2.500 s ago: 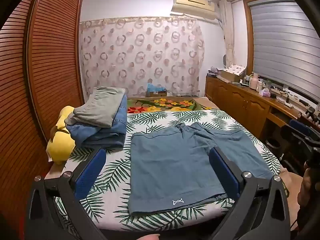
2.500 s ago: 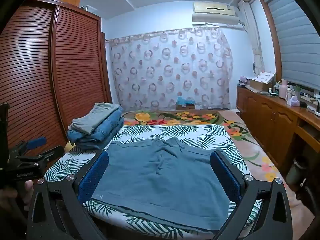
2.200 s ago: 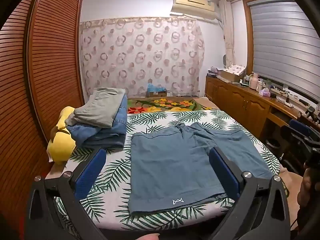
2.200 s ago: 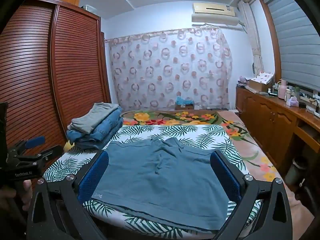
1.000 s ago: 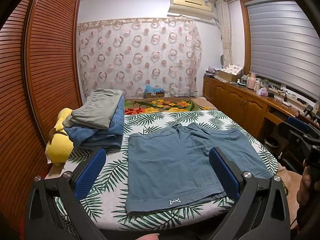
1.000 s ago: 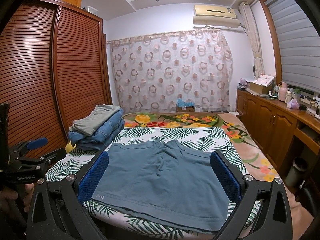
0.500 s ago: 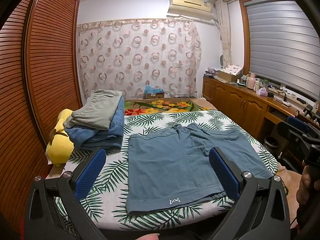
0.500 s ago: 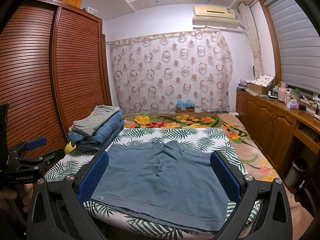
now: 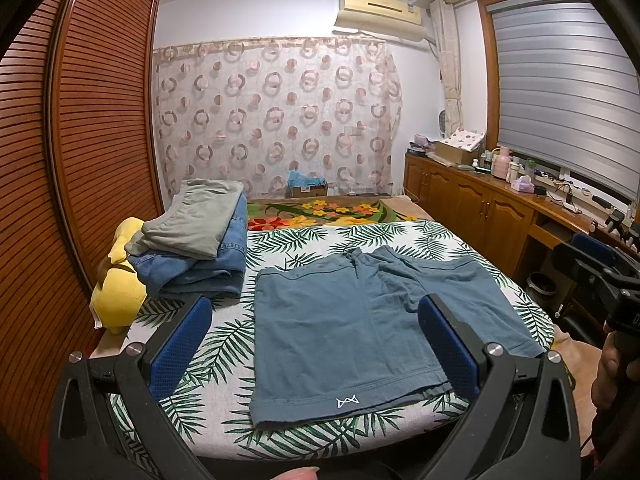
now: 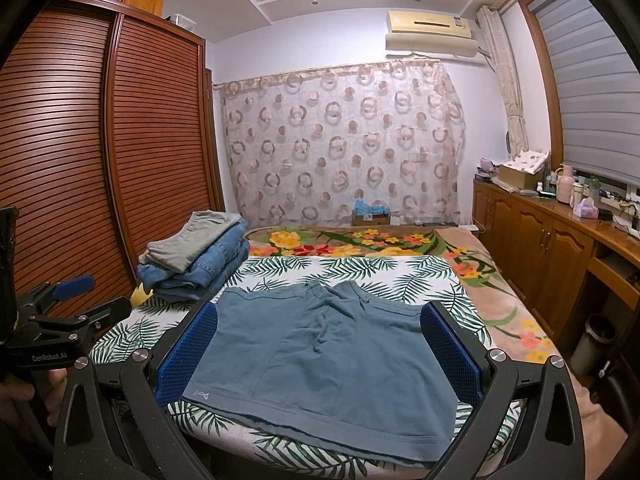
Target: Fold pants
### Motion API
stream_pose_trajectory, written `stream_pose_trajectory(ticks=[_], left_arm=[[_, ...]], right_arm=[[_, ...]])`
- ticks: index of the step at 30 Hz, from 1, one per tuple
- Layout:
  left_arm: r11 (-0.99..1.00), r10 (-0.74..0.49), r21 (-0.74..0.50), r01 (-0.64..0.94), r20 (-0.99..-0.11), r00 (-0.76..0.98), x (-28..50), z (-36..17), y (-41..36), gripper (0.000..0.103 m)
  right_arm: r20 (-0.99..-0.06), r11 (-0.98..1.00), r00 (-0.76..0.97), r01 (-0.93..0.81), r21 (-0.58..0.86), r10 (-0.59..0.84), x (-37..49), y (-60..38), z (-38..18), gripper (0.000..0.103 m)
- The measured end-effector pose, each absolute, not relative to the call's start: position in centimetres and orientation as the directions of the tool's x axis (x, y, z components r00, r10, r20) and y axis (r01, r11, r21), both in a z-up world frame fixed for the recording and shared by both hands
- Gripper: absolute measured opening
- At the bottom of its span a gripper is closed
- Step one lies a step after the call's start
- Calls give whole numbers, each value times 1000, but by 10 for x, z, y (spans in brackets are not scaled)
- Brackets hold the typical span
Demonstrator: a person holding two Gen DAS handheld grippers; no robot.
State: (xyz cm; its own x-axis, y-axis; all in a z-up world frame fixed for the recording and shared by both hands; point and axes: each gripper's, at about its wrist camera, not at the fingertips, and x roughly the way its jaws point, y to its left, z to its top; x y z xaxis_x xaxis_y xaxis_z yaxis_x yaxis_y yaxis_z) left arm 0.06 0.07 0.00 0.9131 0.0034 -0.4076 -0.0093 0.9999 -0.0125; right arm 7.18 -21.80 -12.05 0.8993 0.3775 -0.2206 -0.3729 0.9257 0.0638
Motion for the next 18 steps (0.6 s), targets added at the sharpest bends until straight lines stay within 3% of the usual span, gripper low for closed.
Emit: stream_pose_trajectory(ticks=[18], left_arm=[[1000, -17, -19, 9, -452, 892, 9, -7, -12, 103]], right_arm=[[-234, 924, 895, -374, 72, 381, 76, -221, -126, 102]])
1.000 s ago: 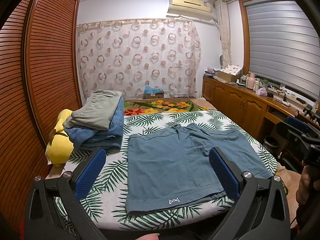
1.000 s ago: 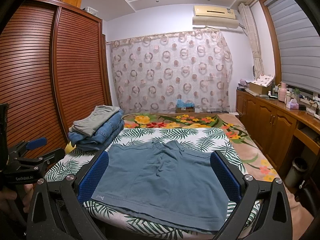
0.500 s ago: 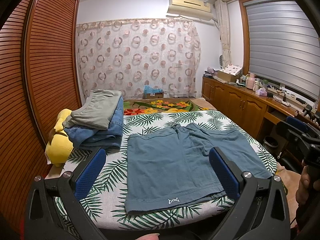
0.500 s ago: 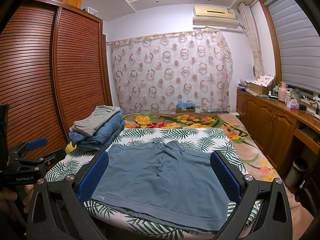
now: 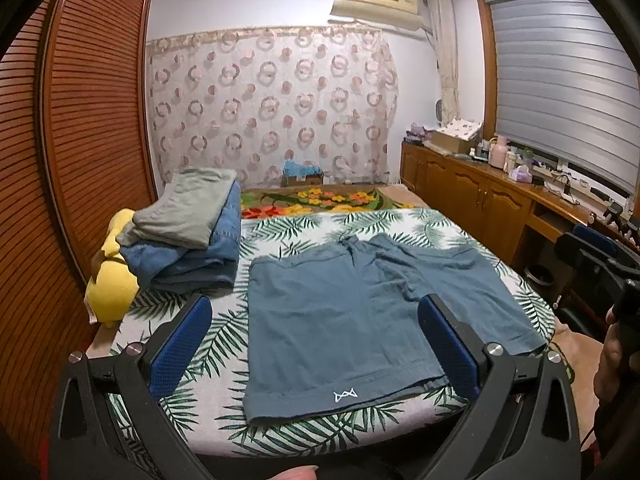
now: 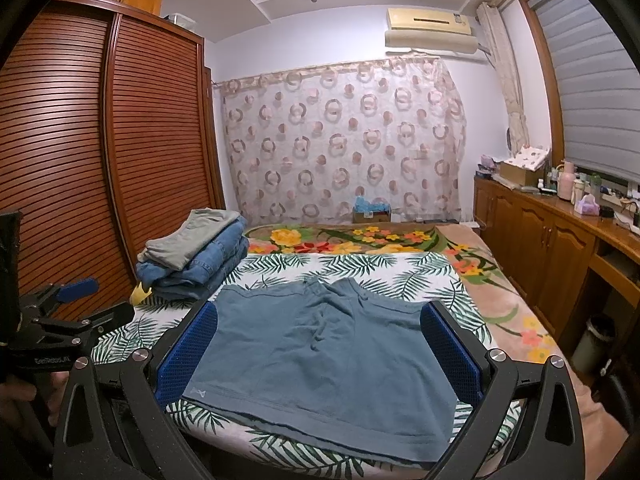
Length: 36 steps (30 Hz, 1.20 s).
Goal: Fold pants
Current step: 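Move both grippers down toward the hem of the blue-grey shorts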
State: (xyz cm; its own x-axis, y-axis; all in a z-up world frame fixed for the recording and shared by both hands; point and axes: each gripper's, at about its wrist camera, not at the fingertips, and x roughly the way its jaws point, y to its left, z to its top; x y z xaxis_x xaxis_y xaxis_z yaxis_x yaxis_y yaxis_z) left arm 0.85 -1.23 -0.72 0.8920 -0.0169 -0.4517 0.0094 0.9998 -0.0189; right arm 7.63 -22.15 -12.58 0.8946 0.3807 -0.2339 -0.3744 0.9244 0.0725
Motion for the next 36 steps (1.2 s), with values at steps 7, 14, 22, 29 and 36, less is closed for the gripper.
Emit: stream_pose_trajectory(ticks=[7, 14, 22, 29, 36], left_arm=[[999, -32, -30, 20, -503, 864, 20, -28, -11, 103], [999, -54, -28, 46, -545, 837, 29, -47, -13, 103], [994, -106, -46, 98, -616, 781, 45, -73, -16, 103], [993, -112, -49, 106, -652, 750, 60, -89, -12, 103], [994, -82, 1, 112, -681, 728, 84, -98, -9, 103]], right_arm=[[-262, 932, 894, -355, 74, 362, 86, -225, -133, 102], [-284, 928, 885, -364, 73, 369, 96, -227, -137, 102], [-367, 941, 868, -333, 66, 333, 121, -236, -145, 101], [-431, 950, 853, -309, 39, 295, 141, -244, -142, 92], [-489, 962, 837, -274, 14, 246, 165, -243, -129, 67]])
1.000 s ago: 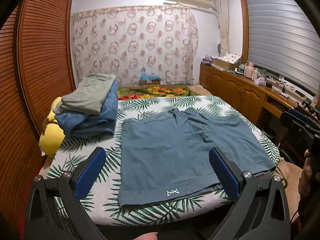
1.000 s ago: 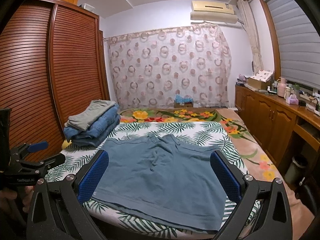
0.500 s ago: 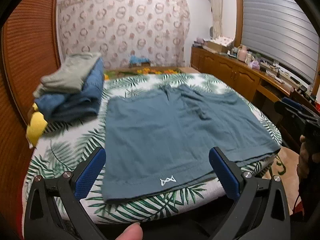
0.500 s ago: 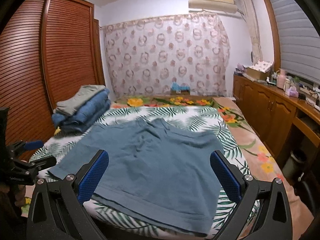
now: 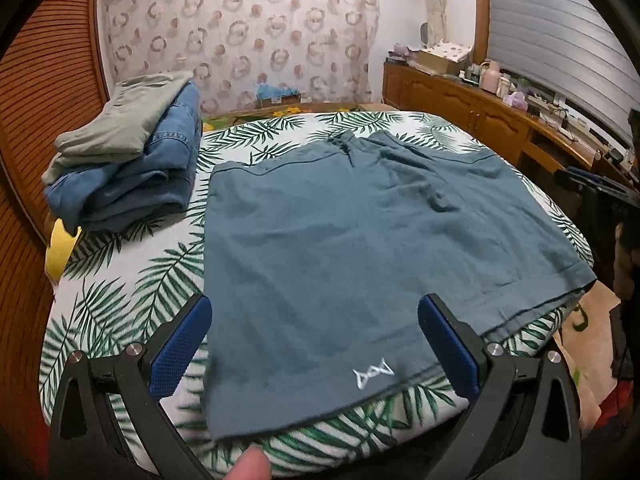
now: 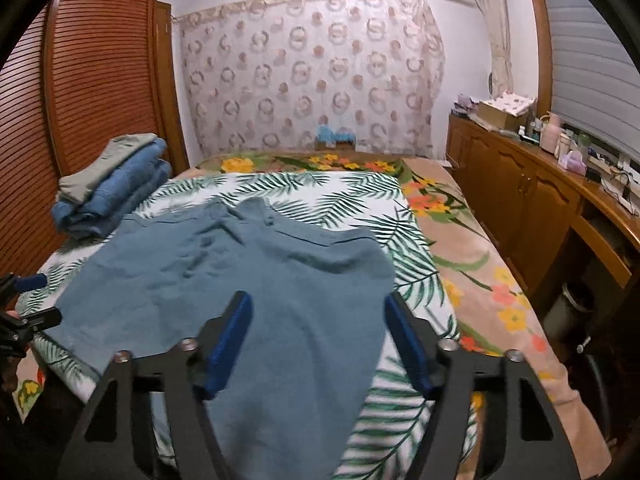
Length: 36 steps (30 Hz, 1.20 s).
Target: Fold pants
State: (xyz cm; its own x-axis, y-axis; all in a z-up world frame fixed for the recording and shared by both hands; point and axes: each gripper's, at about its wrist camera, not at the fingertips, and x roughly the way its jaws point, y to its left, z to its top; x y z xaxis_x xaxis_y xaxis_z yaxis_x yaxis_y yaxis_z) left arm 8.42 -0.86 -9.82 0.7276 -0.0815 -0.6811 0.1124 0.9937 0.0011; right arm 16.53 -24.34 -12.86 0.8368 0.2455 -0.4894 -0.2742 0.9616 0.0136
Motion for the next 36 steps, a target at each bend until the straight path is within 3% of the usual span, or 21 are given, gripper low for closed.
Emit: stream_pose_trajectory(ticks=[6, 11, 17, 24, 27, 29, 32, 36], left_arm=[[990, -122, -35, 138, -706, 698, 102, -102, 0, 103], [988, -137, -53, 146, -738, 660, 112, -111, 3, 103], [981, -188, -120, 152, -777, 600, 121, -127, 9, 103], [986, -145, -65, 151, -774, 616, 116, -129, 5, 103], [988, -102, -7, 153, -773, 626, 116, -133, 0, 103], [989, -102, -12, 145, -770, 630, 116, -132, 0, 103], [989, -101, -8, 150, -771, 628, 118, -133, 2, 103], [987, -108, -9, 157, -767, 633, 117, -133, 3, 103]], right_arm=[[-540, 964, 806, -264, 37, 242, 194, -241, -119, 57], [-593, 968, 770, -244, 65, 234, 223, -242, -117, 38], [-656, 972, 721, -219, 88, 222, 255, -237, -109, 34], [-694, 973, 689, -217, 78, 209, 269, -233, -99, 34], [-692, 972, 688, -214, 98, 221, 271, -238, -94, 31], [-689, 965, 679, -226, 131, 252, 264, -238, -91, 16], [-676, 956, 683, -264, 126, 277, 253, -235, -88, 8], [-590, 968, 773, -242, 62, 231, 226, -237, -72, 4]])
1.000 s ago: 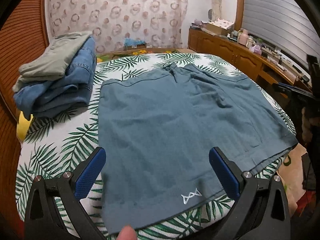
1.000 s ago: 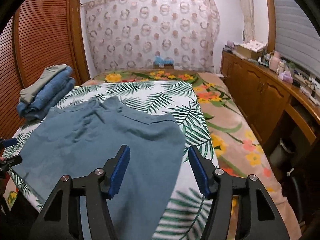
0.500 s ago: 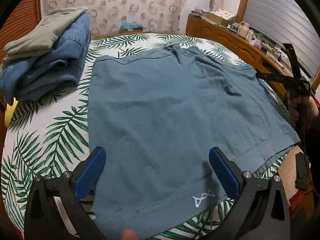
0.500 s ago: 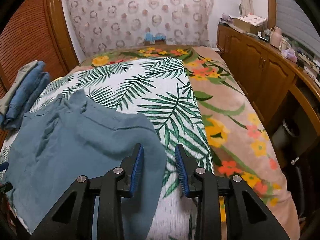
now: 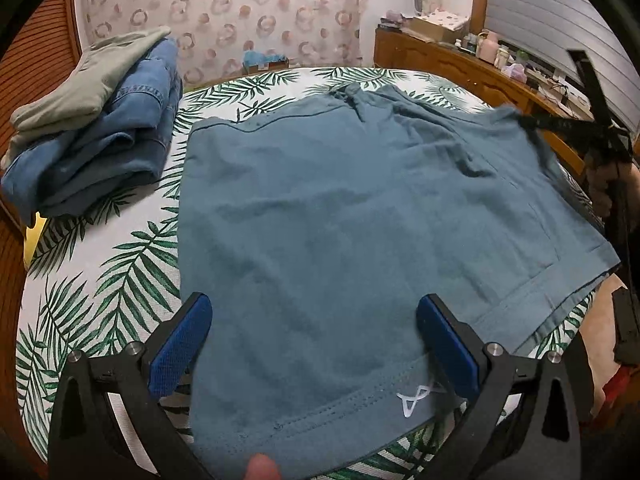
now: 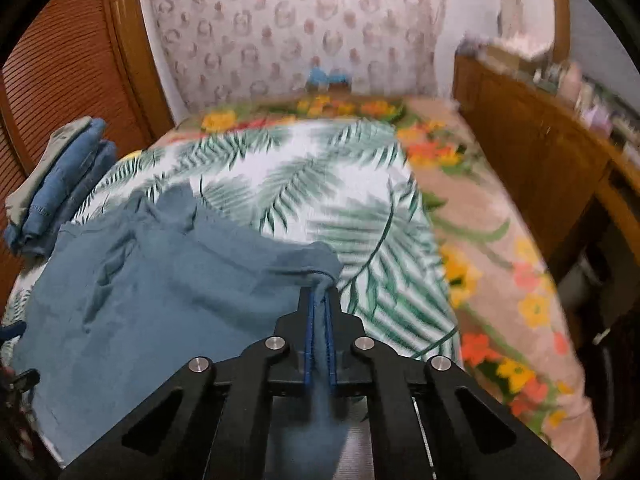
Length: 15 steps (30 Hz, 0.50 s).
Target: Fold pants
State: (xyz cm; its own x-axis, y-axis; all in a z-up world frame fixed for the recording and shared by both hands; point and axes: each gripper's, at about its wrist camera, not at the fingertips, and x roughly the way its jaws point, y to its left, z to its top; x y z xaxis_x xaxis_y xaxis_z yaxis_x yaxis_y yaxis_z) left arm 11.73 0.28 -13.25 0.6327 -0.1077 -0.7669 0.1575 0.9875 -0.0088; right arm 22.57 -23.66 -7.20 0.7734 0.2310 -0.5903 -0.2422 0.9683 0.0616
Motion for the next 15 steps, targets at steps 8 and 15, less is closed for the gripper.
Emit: stream_pose_trajectory(ticks=[8, 15], left_arm=[[987, -107, -7, 158, -763, 638, 116, -133, 4, 103], [985, -116, -9, 171, -772, 625, 116, -132, 4, 103]], right_arm=[[-620, 991, 785, -68, -112, -17, 207, -250, -68, 7], [-628, 991, 775, -129, -41, 75, 177, -272, -65, 34]])
